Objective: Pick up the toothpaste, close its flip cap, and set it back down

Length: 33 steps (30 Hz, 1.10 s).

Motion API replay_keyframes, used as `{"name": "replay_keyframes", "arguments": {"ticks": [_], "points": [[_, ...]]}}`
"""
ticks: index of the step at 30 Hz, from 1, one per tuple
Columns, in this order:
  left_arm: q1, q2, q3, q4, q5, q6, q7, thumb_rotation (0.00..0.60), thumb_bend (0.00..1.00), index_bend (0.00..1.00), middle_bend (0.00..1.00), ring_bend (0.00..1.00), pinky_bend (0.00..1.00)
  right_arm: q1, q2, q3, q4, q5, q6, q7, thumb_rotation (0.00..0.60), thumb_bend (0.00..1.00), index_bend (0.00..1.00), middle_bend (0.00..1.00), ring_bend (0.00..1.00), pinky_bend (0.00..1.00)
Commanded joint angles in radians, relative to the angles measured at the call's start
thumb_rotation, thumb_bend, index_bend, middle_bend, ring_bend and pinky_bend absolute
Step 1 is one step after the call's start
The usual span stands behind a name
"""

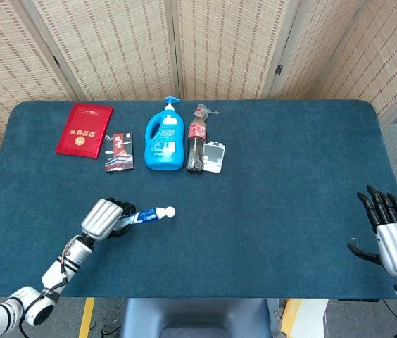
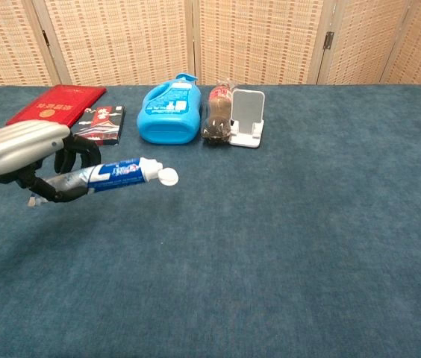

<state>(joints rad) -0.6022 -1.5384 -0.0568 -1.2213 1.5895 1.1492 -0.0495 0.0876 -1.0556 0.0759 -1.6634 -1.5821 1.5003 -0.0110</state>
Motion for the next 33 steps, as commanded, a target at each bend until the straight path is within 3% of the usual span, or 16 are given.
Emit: {"name": "replay_keyframes", "arguments": {"ticks": [1,5,15,23,33], "points": [[-0.034,0.062,-0.012,-0.021,0.072,0.073,-0.138,0.6,0.6,0.68,0.77,0.72,0.56,0.036,0.02,0.006,-0.032,-0.041,-0.021,0.013,0.6,0.0,0.0,0.0,0.0,0.0],[-0.069,0.103,-0.026,-0.073,0.113,0.097,-0.186,0.6,0.6,0.69,0.77,0.72,0.57,0.096,0.027,0.021,-0.072,-0.088,-0.065,0.012,0.6,0.0,0.0,0.0,0.0,0.0],[-0.166,0.168,-0.046,-0.244,0.145,0.026,-0.197,0.6,0.6,0.69,0.78,0.73,0.56,0.272,-0.014,0.095,-0.168,-0.128,-0.2,-0.042,0.6,0.0,0.0,0.0,0.0,0.0],[-0.21,0.18,-0.057,-0.287,0.11,-0.031,-0.239,0.6,0.61,0.7,0.79,0.73,0.56,0.372,-0.09,0.132,-0.174,-0.105,-0.274,-0.069,0.6,0.0,0.0,0.0,0.0,0.0],[-0.226,0.203,-0.057,-0.303,0.086,-0.038,-0.324,0.6,0.61,0.71,0.79,0.74,0.56,0.442,-0.162,0.131,-0.142,-0.114,-0.298,-0.086,0.6,0.0,0.0,0.0,0.0,0.0]]}}
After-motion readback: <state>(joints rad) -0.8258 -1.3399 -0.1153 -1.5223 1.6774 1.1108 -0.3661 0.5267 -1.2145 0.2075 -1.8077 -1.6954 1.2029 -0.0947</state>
